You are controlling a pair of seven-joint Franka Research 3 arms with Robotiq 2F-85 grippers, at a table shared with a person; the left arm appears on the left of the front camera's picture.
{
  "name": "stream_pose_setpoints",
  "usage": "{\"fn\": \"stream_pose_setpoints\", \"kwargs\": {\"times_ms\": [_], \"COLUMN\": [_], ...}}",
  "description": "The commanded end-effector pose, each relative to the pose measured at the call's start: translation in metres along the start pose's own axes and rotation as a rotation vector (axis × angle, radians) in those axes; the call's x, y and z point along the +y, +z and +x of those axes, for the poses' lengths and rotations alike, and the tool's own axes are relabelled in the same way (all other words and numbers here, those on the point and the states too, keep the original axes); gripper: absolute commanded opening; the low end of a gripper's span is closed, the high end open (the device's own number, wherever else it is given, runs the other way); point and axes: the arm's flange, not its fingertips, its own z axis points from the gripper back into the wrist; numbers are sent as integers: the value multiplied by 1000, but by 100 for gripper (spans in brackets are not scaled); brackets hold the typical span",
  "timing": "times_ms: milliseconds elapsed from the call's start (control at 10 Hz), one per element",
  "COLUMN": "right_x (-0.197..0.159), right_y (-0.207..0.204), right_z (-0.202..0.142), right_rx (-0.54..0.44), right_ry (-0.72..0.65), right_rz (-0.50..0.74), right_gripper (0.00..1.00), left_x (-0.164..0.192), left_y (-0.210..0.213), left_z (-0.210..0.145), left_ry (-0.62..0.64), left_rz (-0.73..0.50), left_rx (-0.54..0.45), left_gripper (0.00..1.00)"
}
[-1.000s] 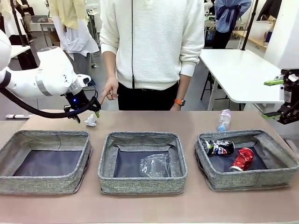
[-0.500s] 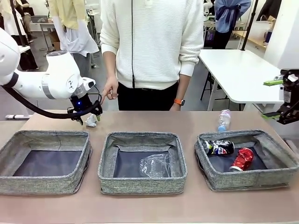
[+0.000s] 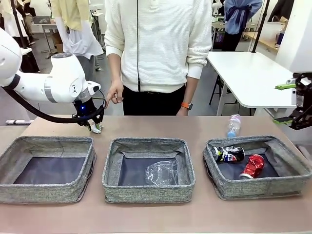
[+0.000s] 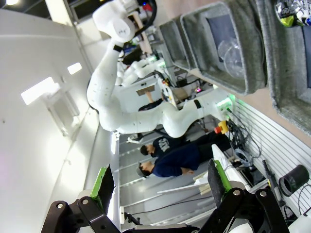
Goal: Sort the waste into the appropriate baskets.
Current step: Pick up the waste item pointed out by the person.
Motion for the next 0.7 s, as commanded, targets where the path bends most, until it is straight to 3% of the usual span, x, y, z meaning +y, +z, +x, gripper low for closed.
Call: {"fn": "stream_pose_setpoints", "kwargs": {"times_ms": [0,400,500,600], "right_x": [6,6,6,6], "right_y": [-1,-1,-1,-1], "right_z": [0,0,0,0], "right_rx": [-9,-9,-9,-9], "right_ry": [-8,-8,-8,-8], "right_rz": [10,10,10,10], "right_gripper": [100,100,100,100], "left_x": [-3,2,6,10], "left_y": [0,10,26,70], "left_z": [2,-1,-5,-22], "left_ry": [19,48,60,44], "left_rz": [45,65,46,29], "left_rx": [-13,-34,-25,43], "left_gripper": [0,0,0,0]}}
